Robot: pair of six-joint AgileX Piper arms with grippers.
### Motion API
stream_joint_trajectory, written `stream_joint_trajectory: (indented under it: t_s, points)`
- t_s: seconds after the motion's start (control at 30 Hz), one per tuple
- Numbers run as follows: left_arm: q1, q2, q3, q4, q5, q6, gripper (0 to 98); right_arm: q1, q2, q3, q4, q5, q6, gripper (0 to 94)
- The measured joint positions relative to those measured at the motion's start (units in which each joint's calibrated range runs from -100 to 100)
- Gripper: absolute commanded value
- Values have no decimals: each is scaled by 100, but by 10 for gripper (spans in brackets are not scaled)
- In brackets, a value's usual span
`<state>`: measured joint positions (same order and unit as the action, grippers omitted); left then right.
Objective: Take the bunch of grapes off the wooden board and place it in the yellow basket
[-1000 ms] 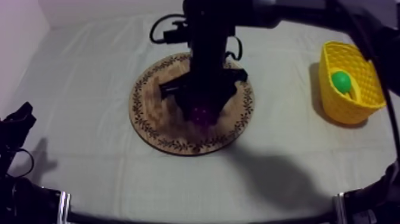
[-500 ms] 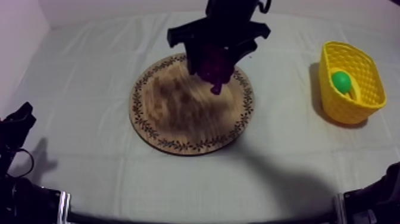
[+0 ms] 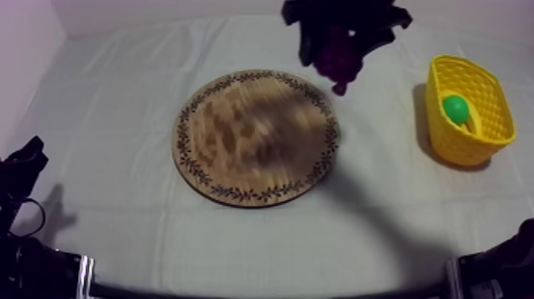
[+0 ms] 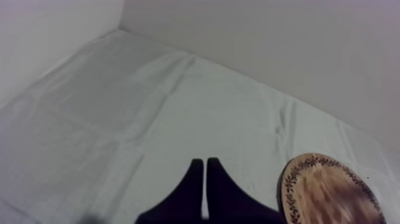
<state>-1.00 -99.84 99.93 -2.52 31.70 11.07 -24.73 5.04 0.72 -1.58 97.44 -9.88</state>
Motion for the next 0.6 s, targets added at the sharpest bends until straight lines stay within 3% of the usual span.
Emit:
stream_joint_trajectory:
  t_s: [0.6]
  points:
    - [0, 0, 0, 0, 0, 0, 0, 1967, -717, 1234, 571, -121, 760, 447]
